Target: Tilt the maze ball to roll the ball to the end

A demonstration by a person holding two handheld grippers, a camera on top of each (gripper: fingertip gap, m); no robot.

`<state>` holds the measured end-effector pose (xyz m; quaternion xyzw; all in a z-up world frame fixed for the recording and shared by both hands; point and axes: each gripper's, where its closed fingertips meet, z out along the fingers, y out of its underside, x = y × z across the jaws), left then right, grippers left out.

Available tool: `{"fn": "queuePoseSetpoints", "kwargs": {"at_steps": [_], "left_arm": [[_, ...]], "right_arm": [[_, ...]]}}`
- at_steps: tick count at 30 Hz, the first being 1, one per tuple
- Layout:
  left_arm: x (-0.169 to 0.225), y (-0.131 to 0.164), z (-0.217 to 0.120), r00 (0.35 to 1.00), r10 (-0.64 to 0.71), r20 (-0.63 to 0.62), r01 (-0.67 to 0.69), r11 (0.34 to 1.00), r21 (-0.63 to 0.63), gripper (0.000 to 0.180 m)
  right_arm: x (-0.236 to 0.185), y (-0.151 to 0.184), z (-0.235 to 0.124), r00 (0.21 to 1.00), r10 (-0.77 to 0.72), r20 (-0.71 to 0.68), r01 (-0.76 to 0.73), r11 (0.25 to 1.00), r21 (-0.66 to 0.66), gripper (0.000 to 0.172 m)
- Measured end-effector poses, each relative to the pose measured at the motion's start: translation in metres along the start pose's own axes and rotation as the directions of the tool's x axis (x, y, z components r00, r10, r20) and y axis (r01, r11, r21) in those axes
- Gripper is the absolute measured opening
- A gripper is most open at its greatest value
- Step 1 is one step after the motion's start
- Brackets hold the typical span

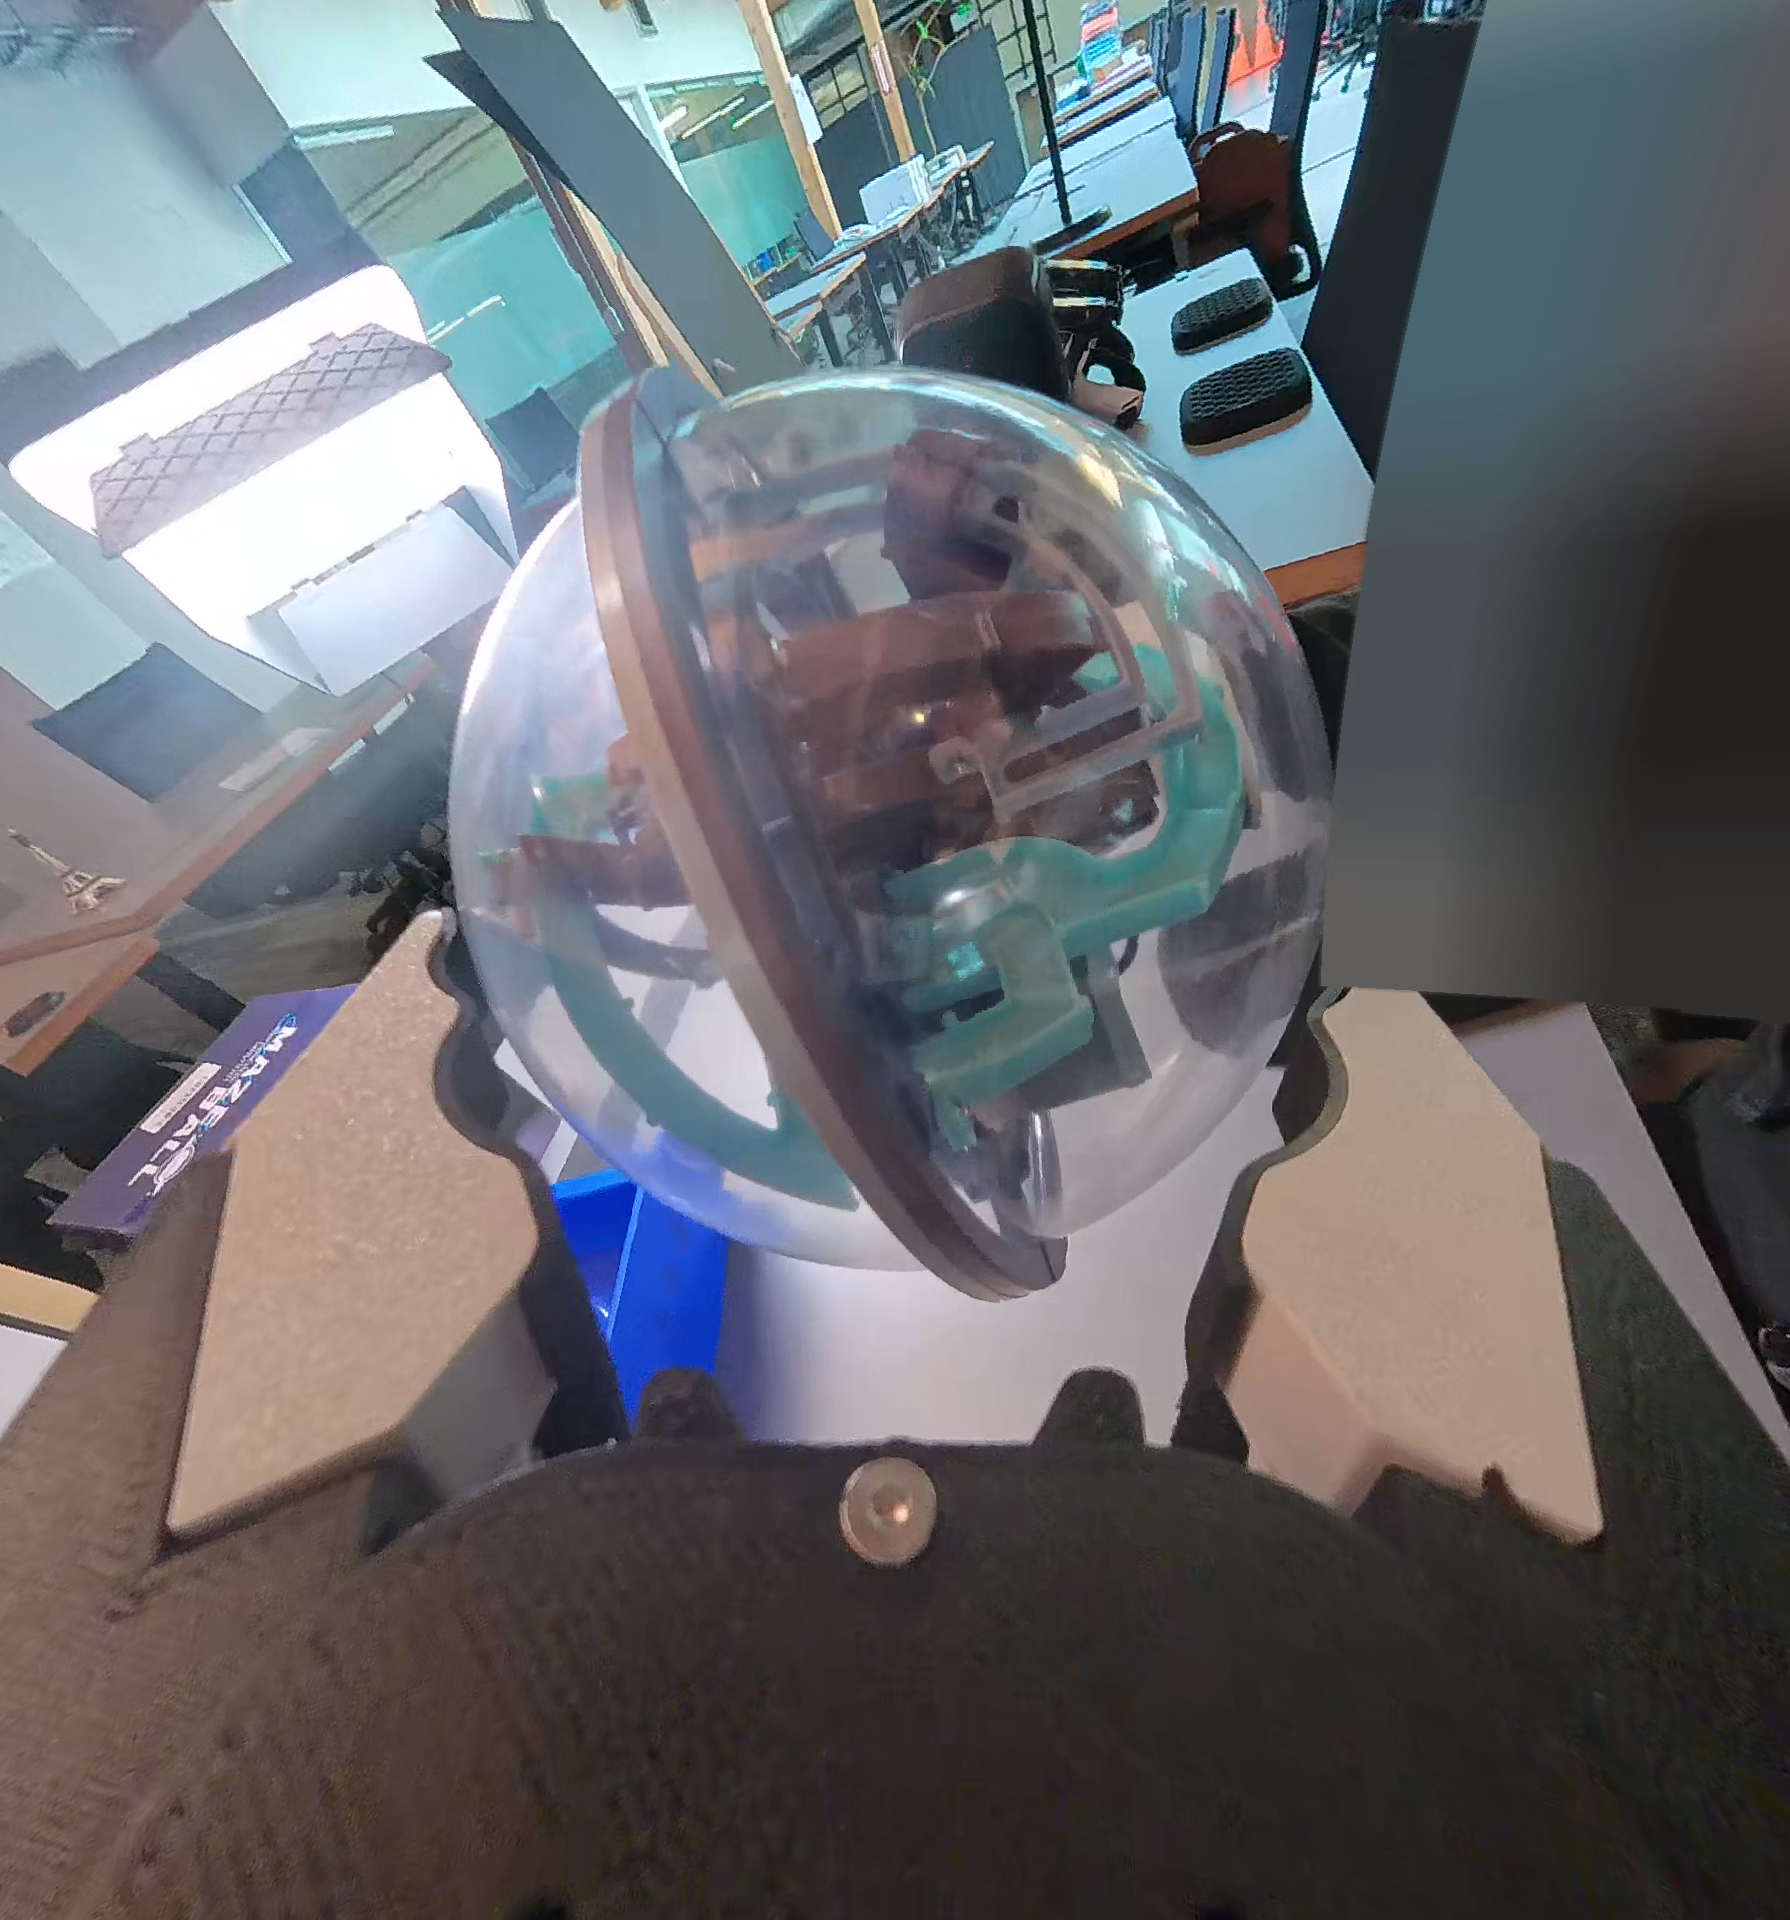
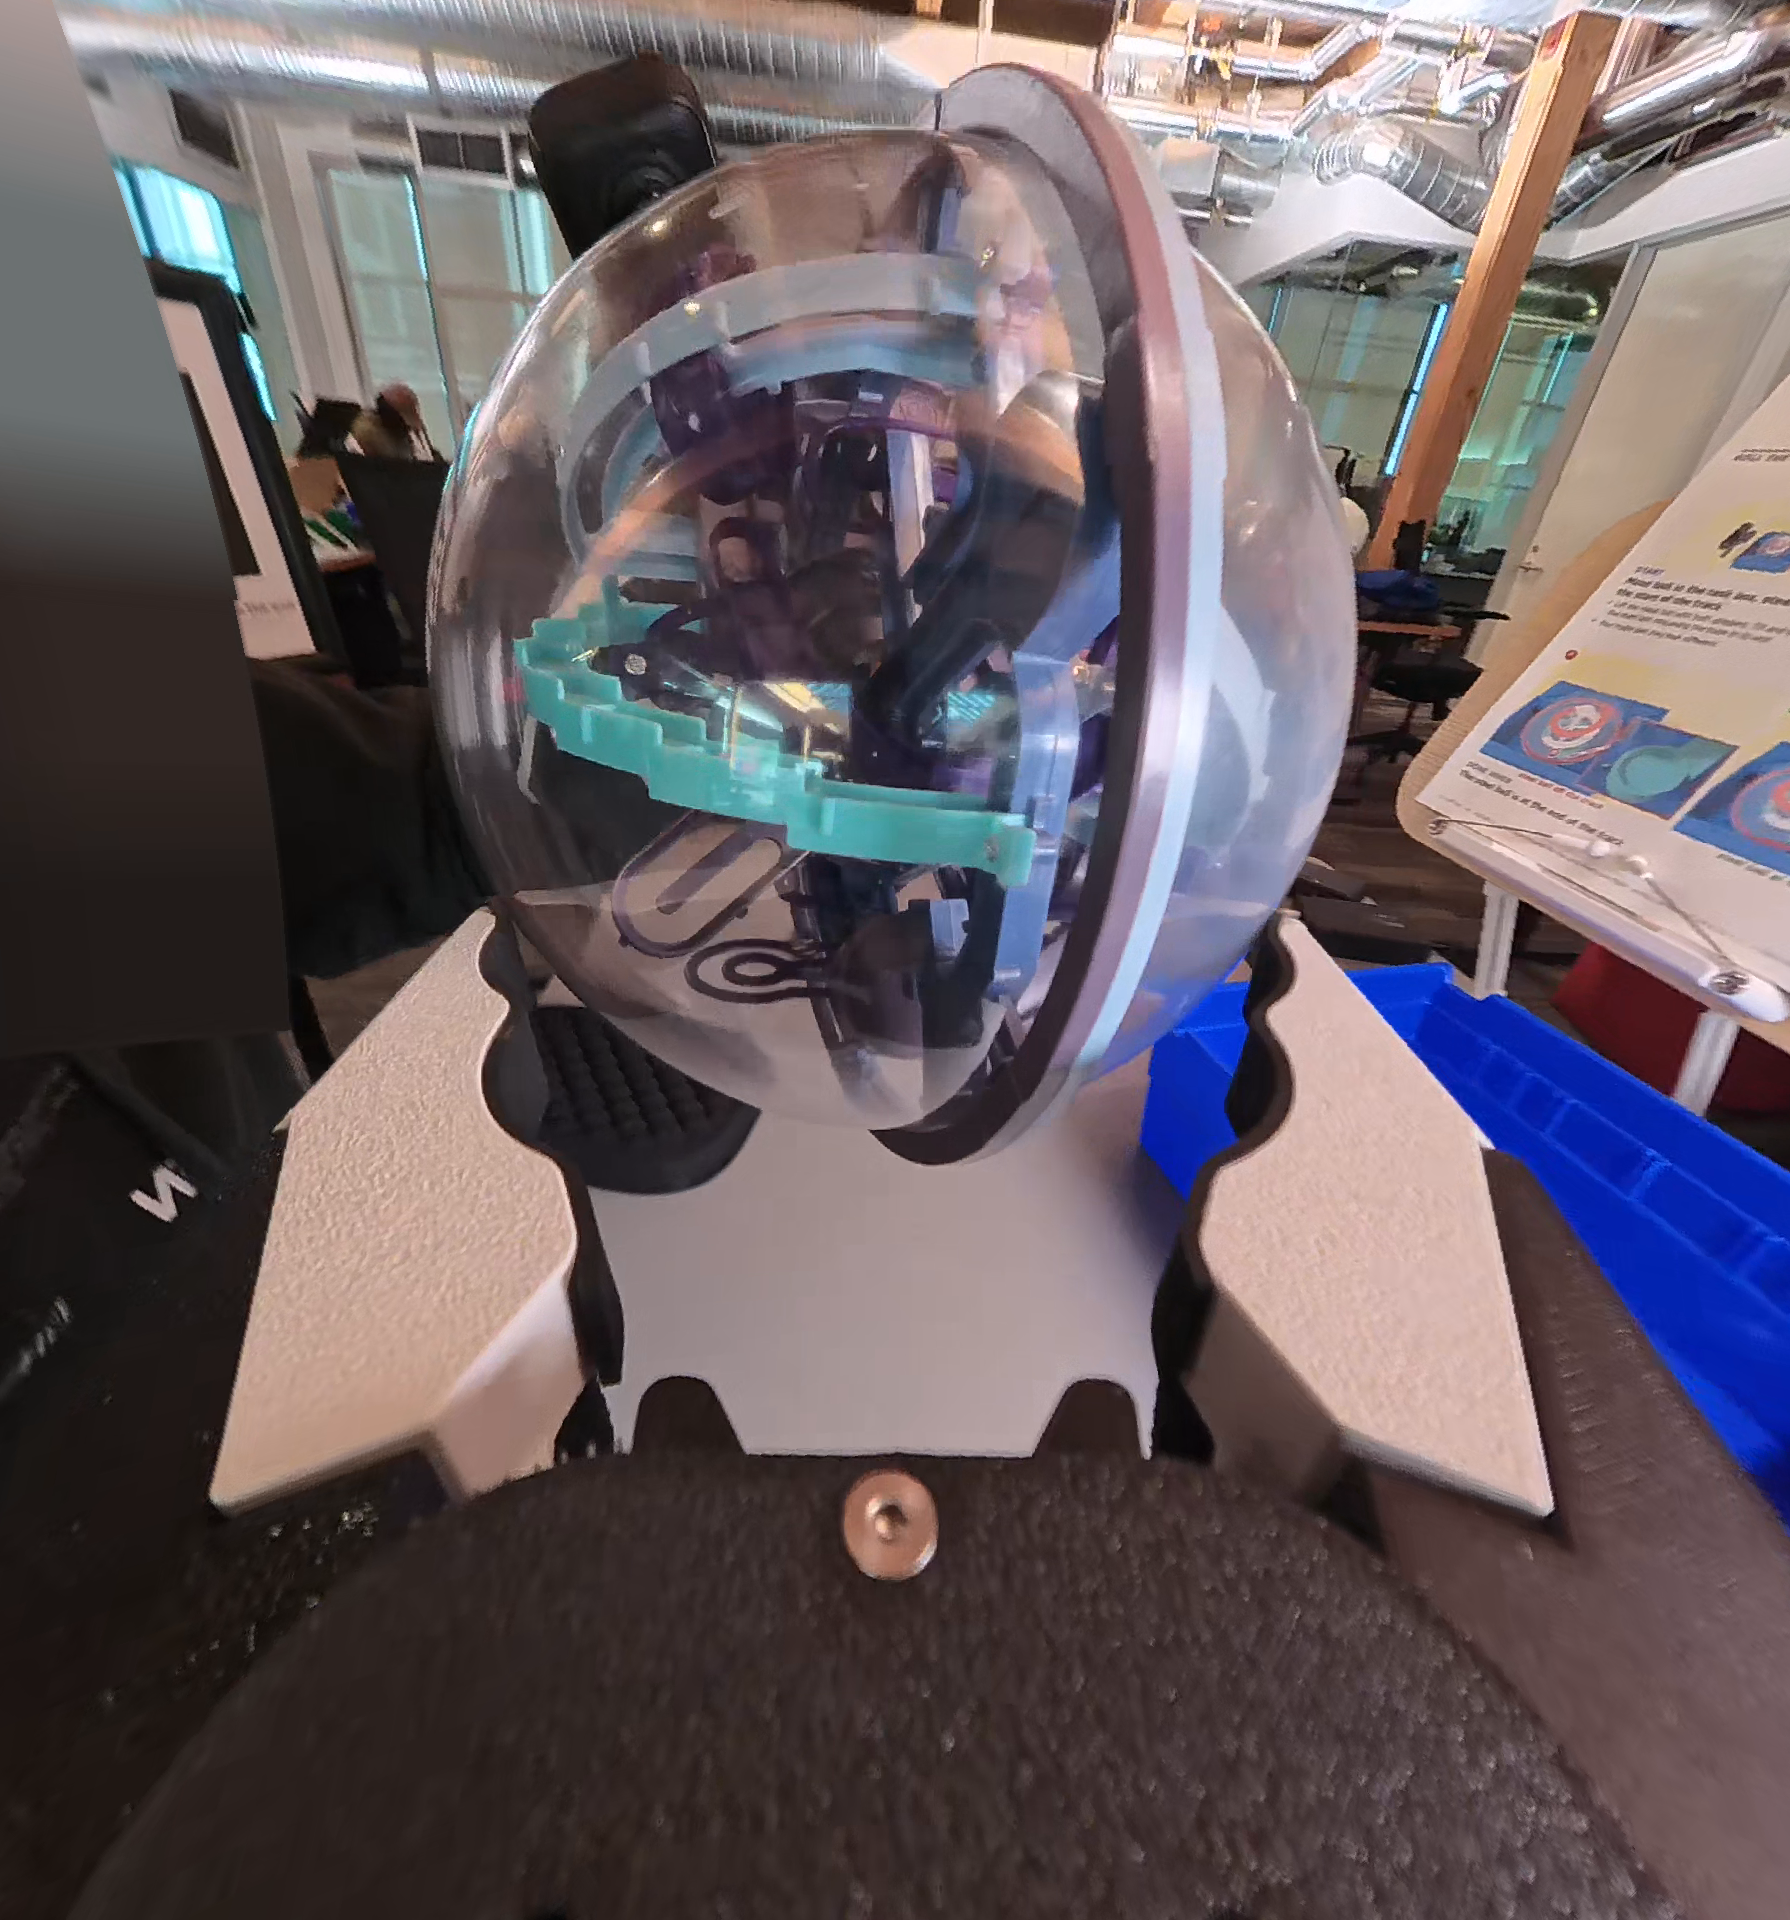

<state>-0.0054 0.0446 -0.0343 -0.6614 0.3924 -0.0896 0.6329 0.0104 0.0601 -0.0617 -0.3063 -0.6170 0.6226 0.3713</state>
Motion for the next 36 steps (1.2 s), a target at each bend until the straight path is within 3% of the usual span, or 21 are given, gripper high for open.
{"fn": "queuePoseSetpoints", "kwargs": {"at_steps": [15, 25, 36], "left_arm": [[0.002, -0.018, -0.011, 0.989, 0.144, 0.027, -0.146, 0.986, 0.076, 0.150], [0.004, -0.018, -0.014, 0.987, 0.158, 0.042, -0.162, 0.980, 0.114, 0.150], [0.005, -0.042, -0.020, 0.994, 0.107, 0.008, -0.107, 0.989, 0.100, 0.150]], "right_arm": [[-0.004, -0.013, 0.008, 0.992, -0.128, 0.001, 0.128, 0.992, 0.015, 0.134], [-0.007, -0.017, 0.009, 0.988, -0.157, -0.007, 0.157, 0.988, -0.011, 0.134], [-0.014, -0.025, 0.016, 0.998, -0.044, 0.054, 0.038, 0.995, 0.097, 0.134]]}}
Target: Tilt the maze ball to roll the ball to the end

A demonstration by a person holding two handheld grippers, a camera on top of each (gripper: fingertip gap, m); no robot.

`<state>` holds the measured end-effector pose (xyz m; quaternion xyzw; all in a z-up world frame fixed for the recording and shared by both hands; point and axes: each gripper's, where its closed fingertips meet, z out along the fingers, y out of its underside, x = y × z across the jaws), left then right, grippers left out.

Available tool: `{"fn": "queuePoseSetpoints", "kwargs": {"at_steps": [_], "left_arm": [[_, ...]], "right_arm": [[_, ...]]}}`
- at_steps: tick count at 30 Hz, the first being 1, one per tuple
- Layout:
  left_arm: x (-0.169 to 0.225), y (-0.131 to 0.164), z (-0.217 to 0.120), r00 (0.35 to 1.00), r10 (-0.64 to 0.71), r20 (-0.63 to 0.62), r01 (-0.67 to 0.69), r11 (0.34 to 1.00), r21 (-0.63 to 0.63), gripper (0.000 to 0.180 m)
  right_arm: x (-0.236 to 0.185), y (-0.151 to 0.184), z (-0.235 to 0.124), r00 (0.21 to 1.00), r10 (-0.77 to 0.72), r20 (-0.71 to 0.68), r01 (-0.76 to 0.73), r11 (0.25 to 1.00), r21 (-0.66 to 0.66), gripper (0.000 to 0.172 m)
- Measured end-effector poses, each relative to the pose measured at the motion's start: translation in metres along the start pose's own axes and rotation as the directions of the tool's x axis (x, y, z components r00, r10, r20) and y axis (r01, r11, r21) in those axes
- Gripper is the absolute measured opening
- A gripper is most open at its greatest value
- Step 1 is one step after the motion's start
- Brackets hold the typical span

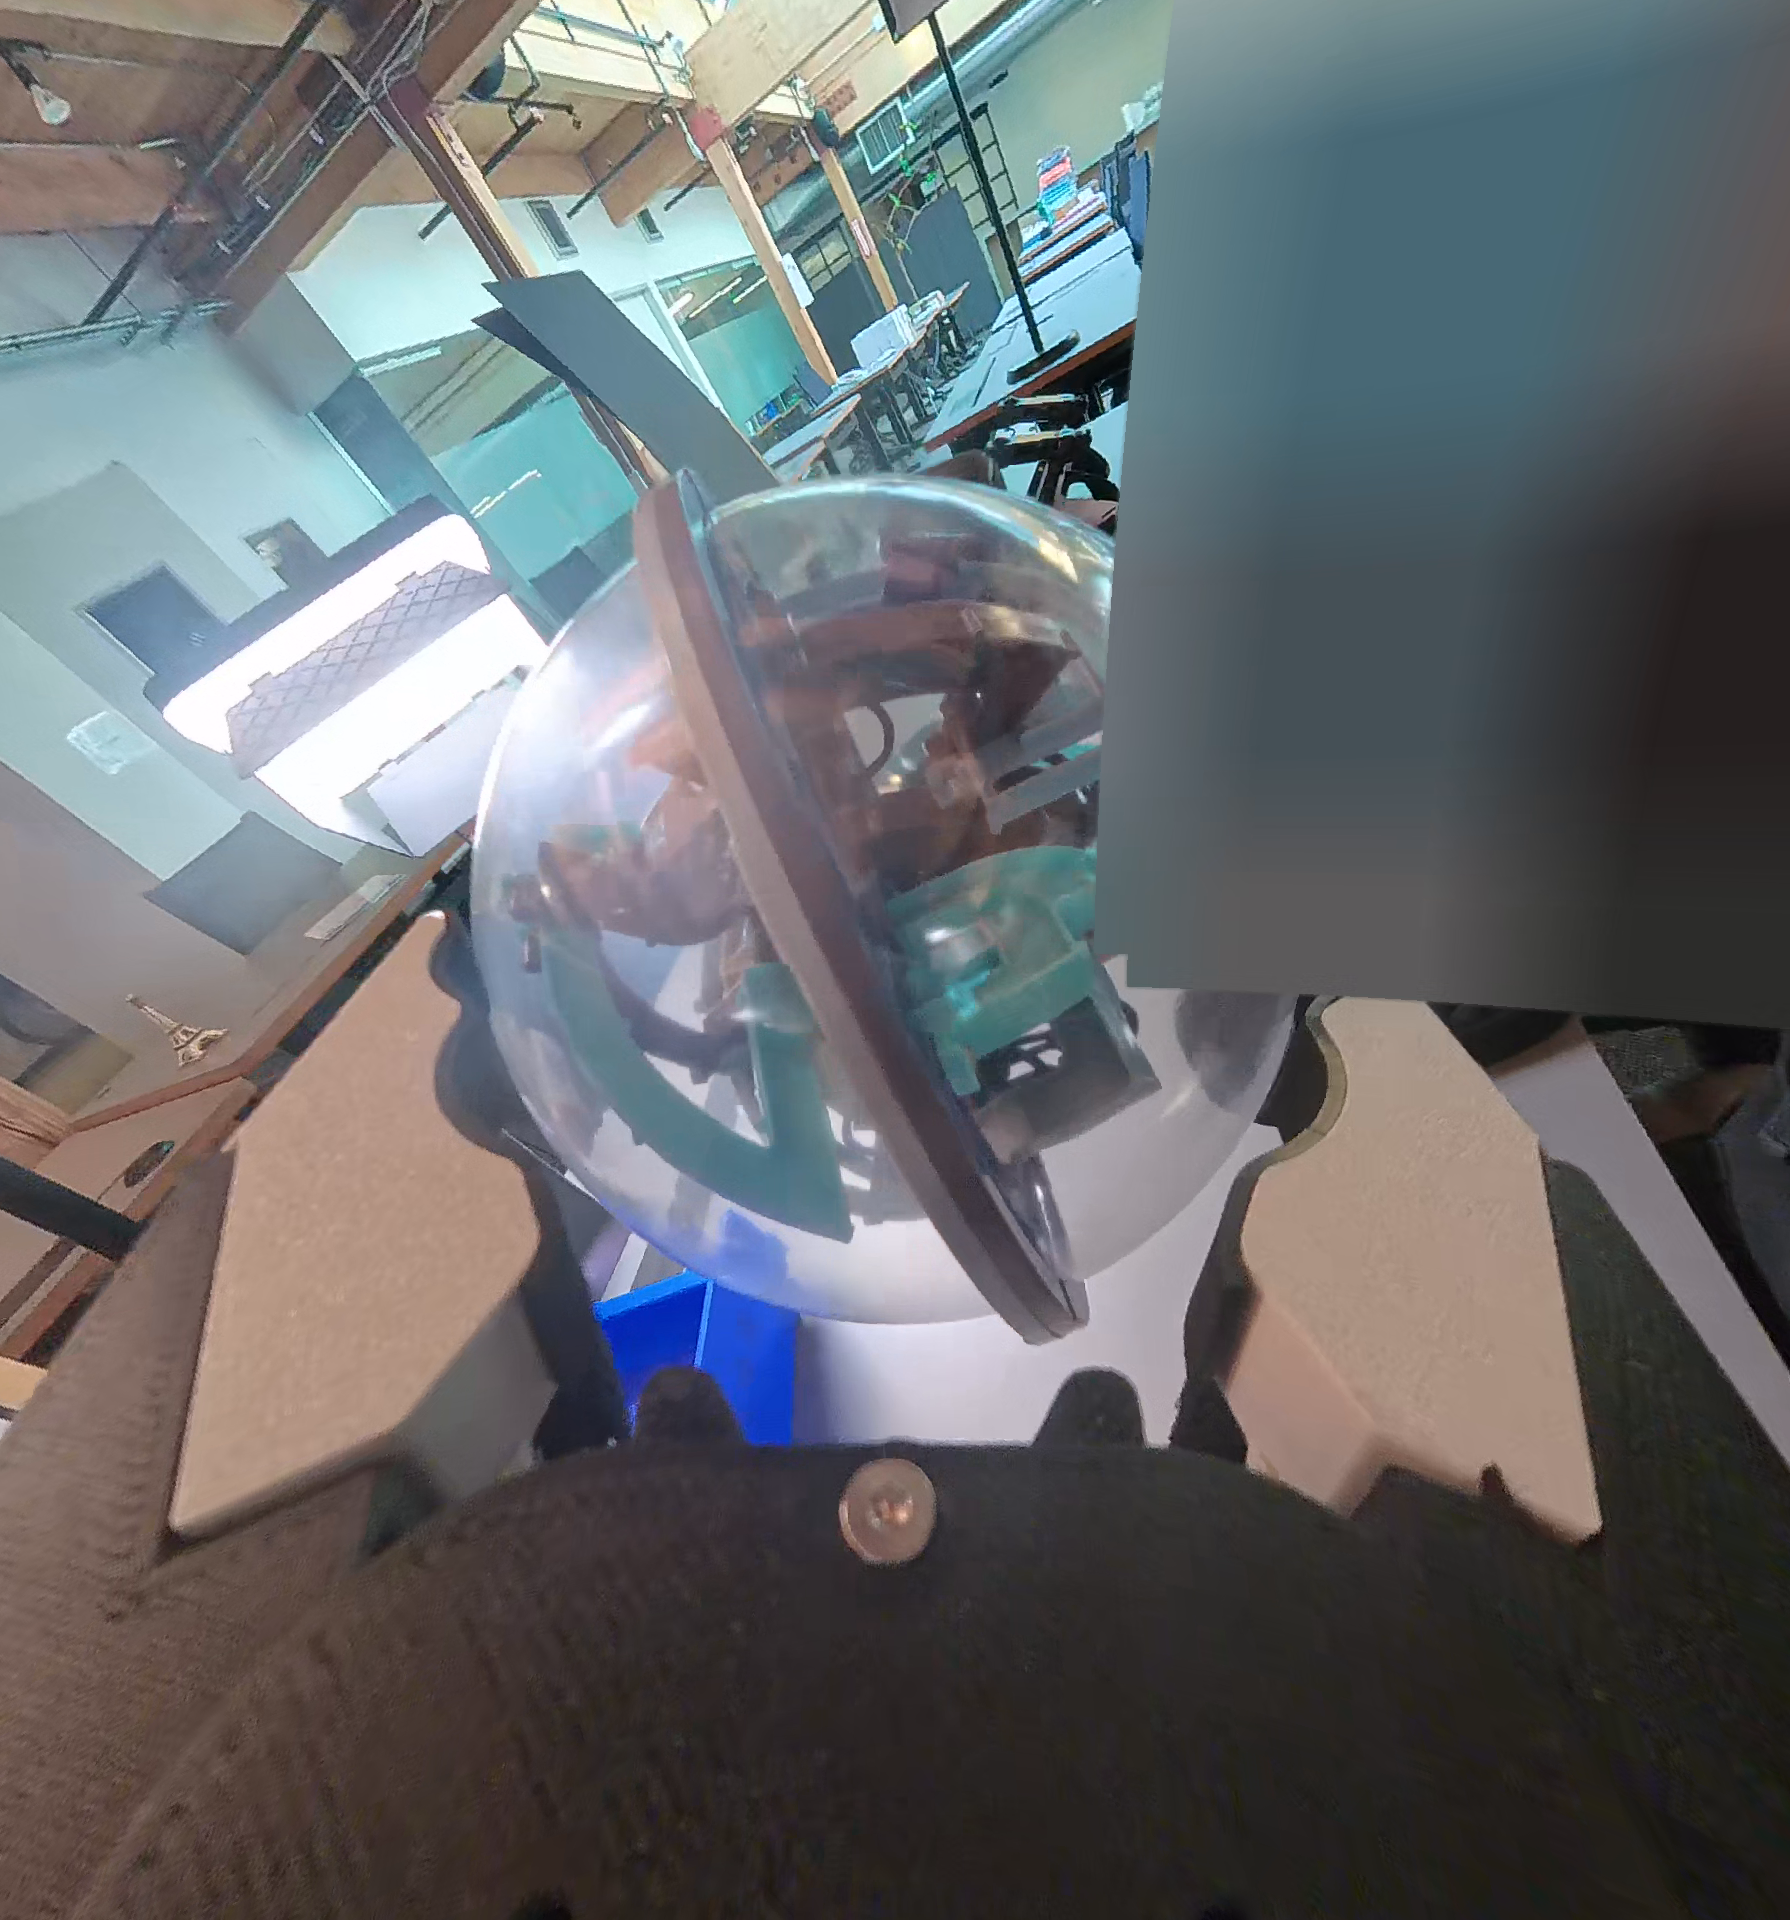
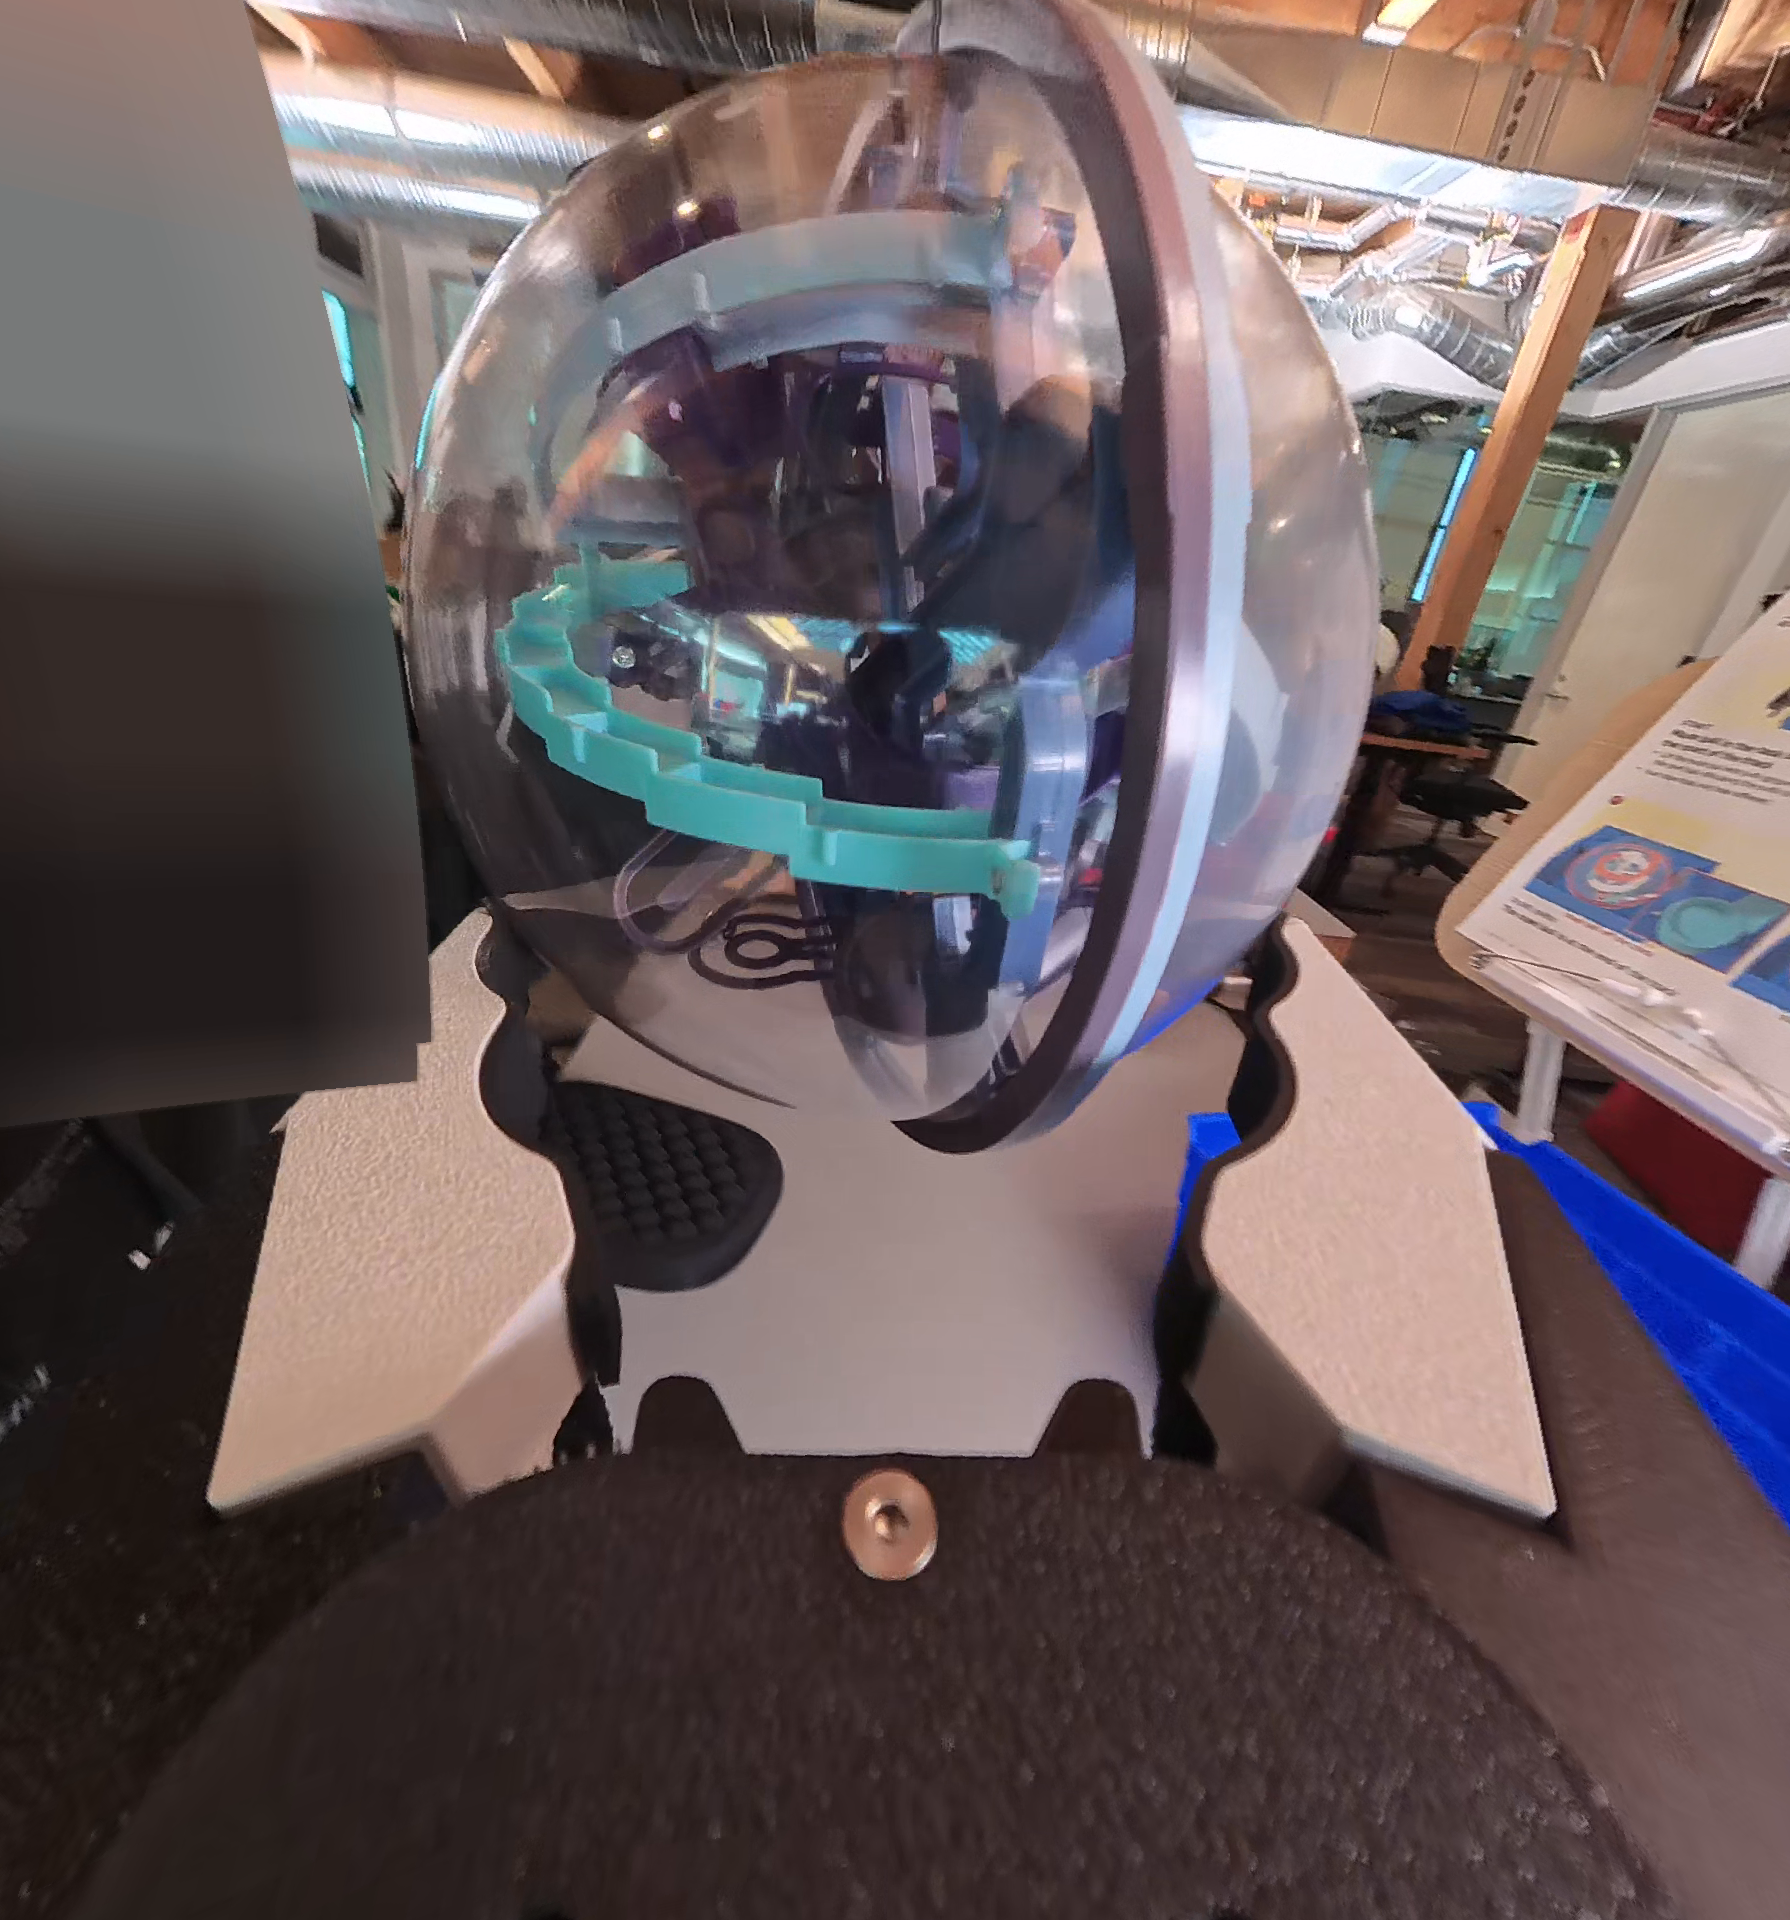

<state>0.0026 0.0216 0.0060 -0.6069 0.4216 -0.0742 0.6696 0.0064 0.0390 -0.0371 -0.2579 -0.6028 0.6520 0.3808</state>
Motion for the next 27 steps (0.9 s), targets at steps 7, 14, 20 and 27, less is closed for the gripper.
{"fn": "queuePoseSetpoints", "kwargs": {"at_steps": [7, 14, 20, 27], "left_arm": [[-0.001, -0.007, -0.002, 1.000, -0.023, -0.014, 0.023, 1.000, -0.002, 0.149], [-0.007, 0.002, -0.004, 0.985, -0.170, -0.026, 0.170, 0.985, -0.003, 0.149], [-0.010, 0.019, -0.004, 0.930, -0.364, -0.045, 0.364, 0.931, -0.008, 0.150], [0.000, 0.065, 0.003, 0.752, -0.657, -0.055, 0.656, 0.754, -0.043, 0.149]], "right_arm": [[-0.002, -0.001, 0.006, 0.999, 0.048, 0.017, -0.048, 0.998, 0.046, 0.135], [-0.002, 0.002, 0.007, 0.983, 0.182, -0.013, -0.182, 0.983, 0.033, 0.134], [-0.003, 0.015, 0.008, 0.926, 0.375, -0.041, -0.375, 0.927, 0.002, 0.135], [-0.018, 0.065, 0.004, 0.735, 0.677, -0.031, -0.677, 0.732, -0.078, 0.134]]}}
